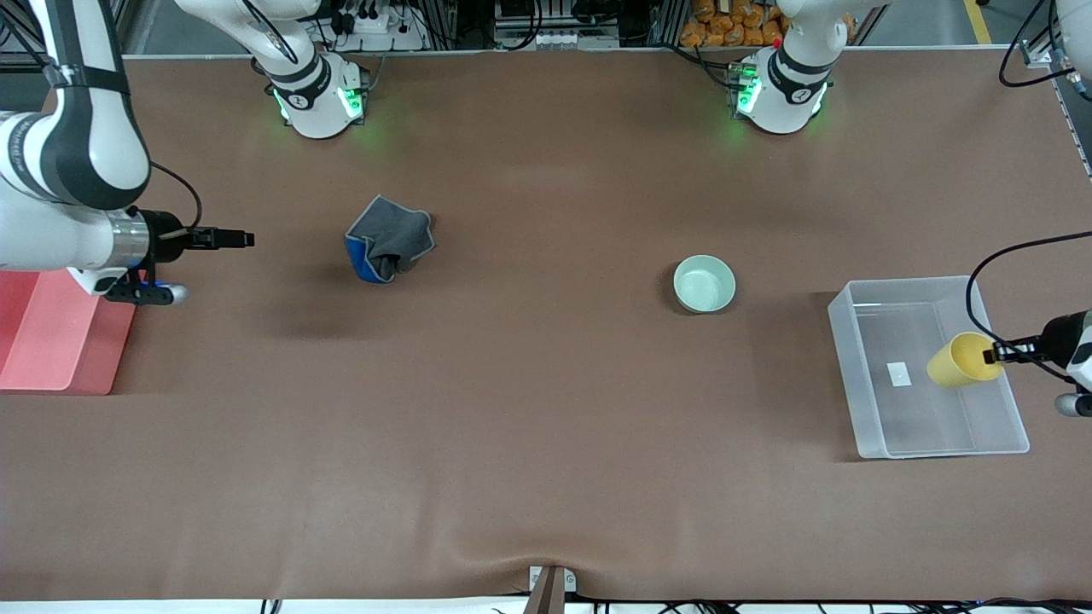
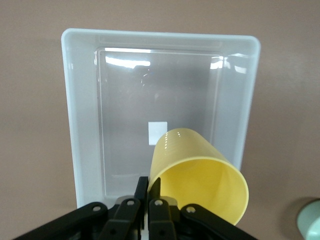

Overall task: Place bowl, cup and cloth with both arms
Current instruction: 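Carry the cup into the clear bin while the right gripper reaches the cloth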

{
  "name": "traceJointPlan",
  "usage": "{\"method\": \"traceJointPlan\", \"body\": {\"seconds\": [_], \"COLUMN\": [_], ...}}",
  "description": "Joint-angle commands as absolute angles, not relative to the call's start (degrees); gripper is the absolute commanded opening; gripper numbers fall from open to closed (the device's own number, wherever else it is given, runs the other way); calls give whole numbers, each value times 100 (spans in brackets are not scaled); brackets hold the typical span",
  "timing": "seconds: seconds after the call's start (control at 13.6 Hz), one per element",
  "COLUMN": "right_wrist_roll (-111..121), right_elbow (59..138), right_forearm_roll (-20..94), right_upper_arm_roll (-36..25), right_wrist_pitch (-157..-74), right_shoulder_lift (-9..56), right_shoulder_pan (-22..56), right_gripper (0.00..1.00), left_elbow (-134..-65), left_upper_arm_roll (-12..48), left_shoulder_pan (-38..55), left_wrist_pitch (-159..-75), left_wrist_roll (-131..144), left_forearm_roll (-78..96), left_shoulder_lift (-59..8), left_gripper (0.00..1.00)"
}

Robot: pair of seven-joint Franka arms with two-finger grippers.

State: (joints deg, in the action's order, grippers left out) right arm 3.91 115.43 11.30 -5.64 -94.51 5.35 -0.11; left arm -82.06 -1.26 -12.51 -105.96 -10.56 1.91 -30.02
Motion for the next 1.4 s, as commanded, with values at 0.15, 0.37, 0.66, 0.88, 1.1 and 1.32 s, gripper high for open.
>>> {"method": "traceJointPlan", "body": {"seconds": [0.15, 0.37, 0.66, 0.88, 1.1, 1.32], "right_wrist_roll": [-166, -272, -404, -413, -422, -588], "right_elbow": [11856, 12198, 12708, 12841, 13129, 13394], "right_forearm_roll": [1222, 1230, 1222, 1230, 1230, 1230], "right_upper_arm_roll": [-545, -545, -545, -545, -545, -545], "right_wrist_pitch": [-9791, -10272, -11037, -11486, -11898, -12382], "right_shoulder_lift": [492, 492, 492, 597, 633, 650], "right_shoulder_pan": [386, 571, 1018, 1370, 1669, 1985], "right_gripper": [100, 100, 100, 100, 100, 100], "left_elbow": [-8095, -8104, -8112, -8121, -8130, -8139], "left_upper_arm_roll": [-123, -123, -123, -123, -114, -114], "left_shoulder_pan": [-1134, -1177, -1160, -1117, -1116, -1116], "left_wrist_pitch": [-11064, -11232, -11373, -11566, -11645, -11751], "left_wrist_roll": [-1108, -1151, -1143, -1134, -1134, -1143], "left_forearm_roll": [290, 264, 167, 167, 167, 176], "left_shoulder_lift": [-3461, -3656, -3893, -4069, -4175, -4262], "left_gripper": [0, 0, 0, 0, 0, 0]}}
